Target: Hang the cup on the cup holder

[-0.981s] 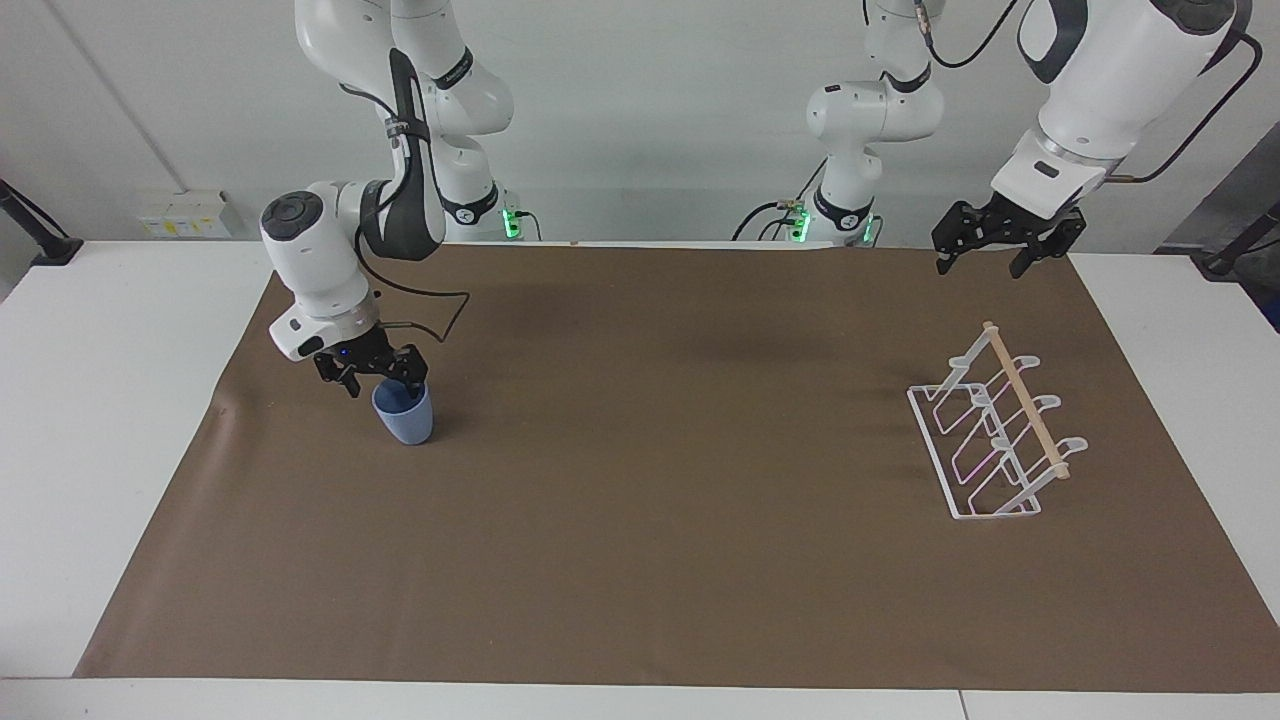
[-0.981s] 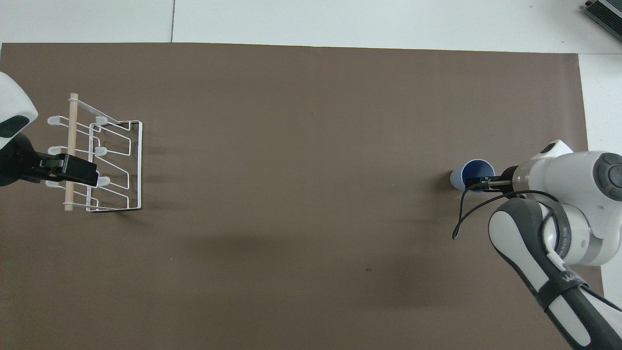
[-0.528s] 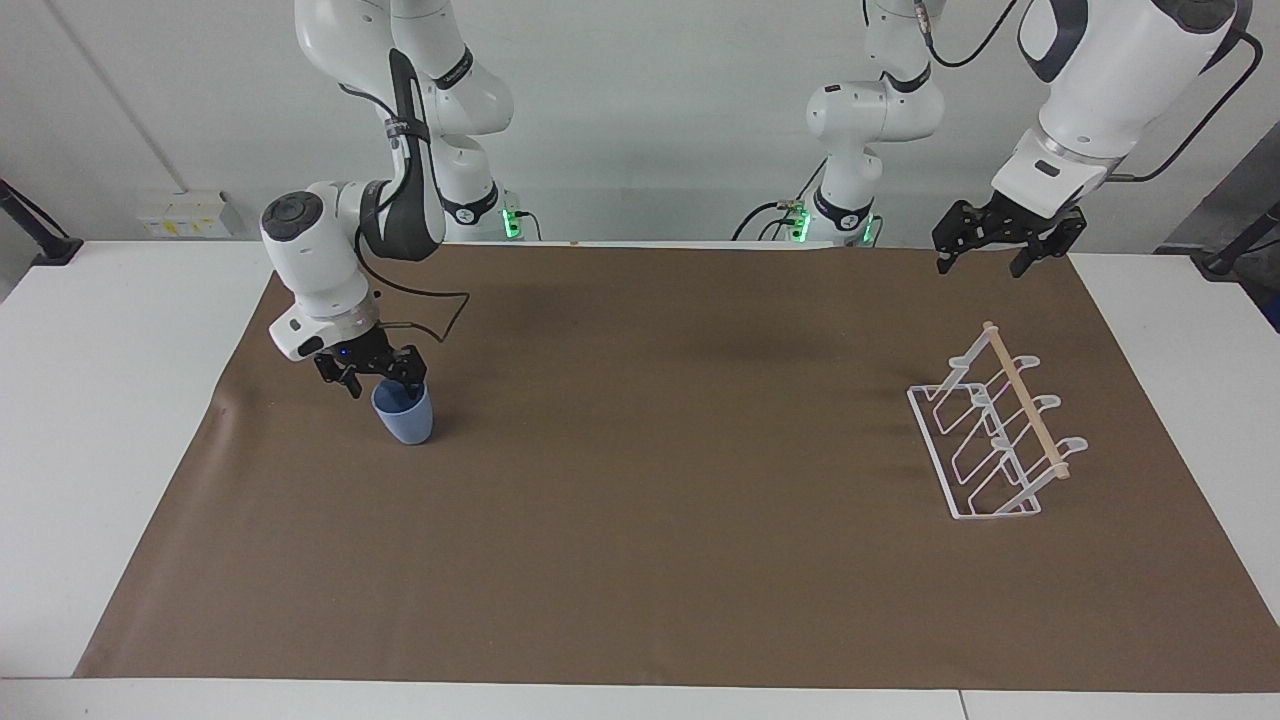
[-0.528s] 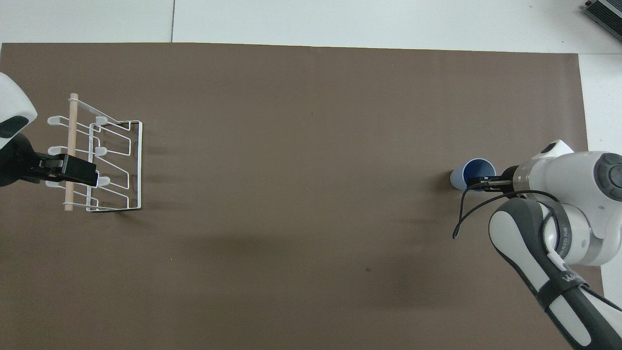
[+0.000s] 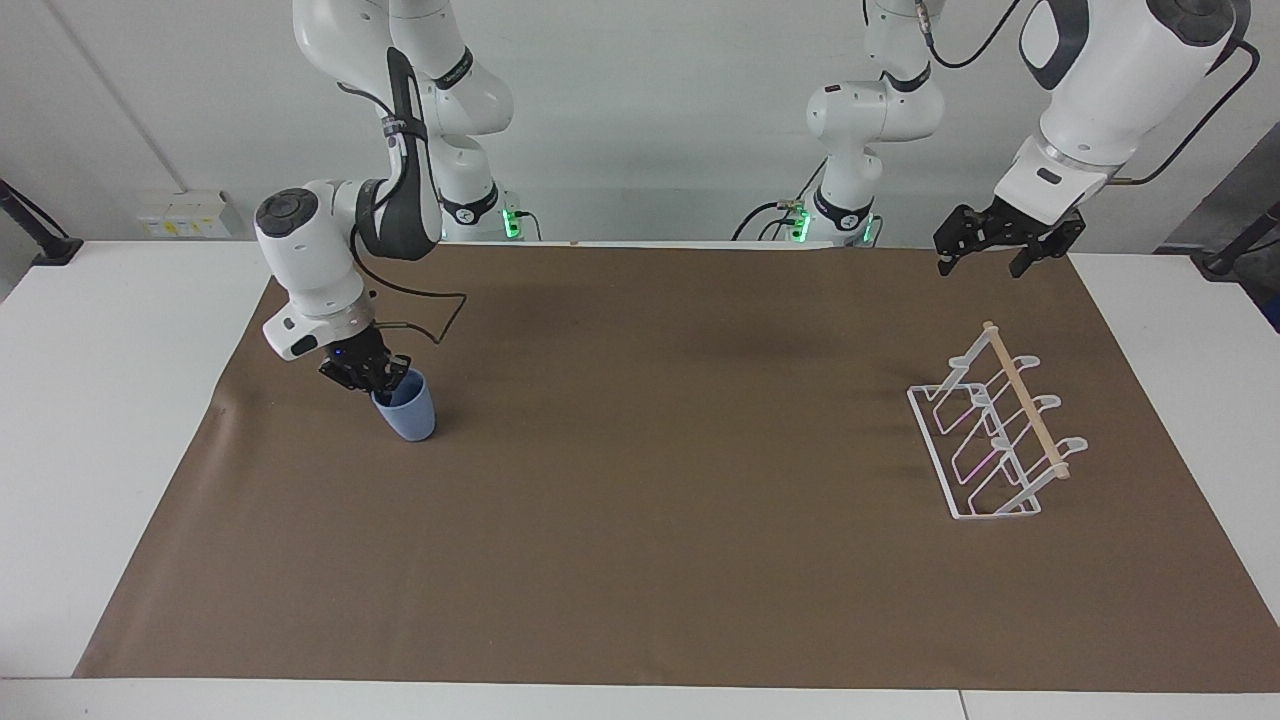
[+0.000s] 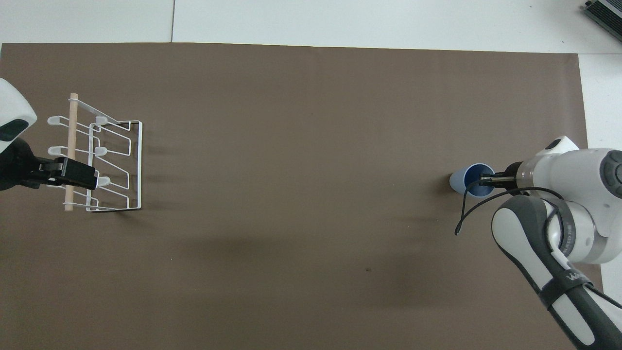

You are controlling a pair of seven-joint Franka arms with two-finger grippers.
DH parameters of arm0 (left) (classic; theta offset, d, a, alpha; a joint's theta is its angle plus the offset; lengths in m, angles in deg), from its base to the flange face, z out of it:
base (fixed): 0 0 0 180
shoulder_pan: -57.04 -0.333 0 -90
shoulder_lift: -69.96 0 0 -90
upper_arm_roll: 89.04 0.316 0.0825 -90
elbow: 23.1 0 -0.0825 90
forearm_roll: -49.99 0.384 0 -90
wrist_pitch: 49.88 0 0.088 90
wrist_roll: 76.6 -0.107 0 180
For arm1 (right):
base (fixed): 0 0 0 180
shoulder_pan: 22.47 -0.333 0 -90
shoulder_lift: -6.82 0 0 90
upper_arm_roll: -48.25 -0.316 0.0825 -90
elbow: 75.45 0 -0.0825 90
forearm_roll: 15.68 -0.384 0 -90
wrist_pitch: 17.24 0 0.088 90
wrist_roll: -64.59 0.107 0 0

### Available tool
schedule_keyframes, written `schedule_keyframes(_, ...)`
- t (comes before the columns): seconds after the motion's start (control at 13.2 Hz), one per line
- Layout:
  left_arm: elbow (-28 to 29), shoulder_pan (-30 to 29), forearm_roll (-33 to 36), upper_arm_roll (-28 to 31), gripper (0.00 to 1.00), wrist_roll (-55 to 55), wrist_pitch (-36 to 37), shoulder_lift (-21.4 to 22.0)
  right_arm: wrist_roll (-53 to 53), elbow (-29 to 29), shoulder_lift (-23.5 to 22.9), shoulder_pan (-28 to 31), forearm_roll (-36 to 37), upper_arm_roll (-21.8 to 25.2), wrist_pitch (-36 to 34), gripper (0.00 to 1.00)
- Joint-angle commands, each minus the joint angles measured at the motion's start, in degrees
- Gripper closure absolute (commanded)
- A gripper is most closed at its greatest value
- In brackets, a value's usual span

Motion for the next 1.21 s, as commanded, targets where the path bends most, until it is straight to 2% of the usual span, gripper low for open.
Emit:
schedule_keyframes(0.0, 2.84, -0.45, -0.45, -0.04, 0.00, 0.55, -1.31, 2.37, -1.18, 0.91, -0.96, 0.47, -1.03, 0.25, 0.37, 1.00)
schedule_keyframes(0.3, 3.01, -0.45, -0.45, -0.04, 0.00, 0.63, -1.31, 2.37, -1.18, 3.45, -1.23, 0.47, -1.21, 0.25, -1.55, 1.00)
schedule_keyframes(0.75, 3.01, -0.45, -0.45, -0.04, 0.00, 0.90, -1.40, 2.37, -1.27, 14.17, -1.58, 0.03, -6.74, -1.06, -14.11, 1.00)
schedule_keyframes(0.91, 3.01, -0.37, -0.45, -0.04, 0.00, 0.90, -1.40, 2.37, -1.18, 18.47, -2.45, 0.03, -12.95, -1.42, -19.38, 1.00)
schedule_keyframes(1.13, 3.01, -0.19, -0.45, -0.04, 0.00, 0.90, -1.40, 2.37, -1.36, 21.04, -2.54, -0.15, -23.76, -3.16, -21.25, 1.00)
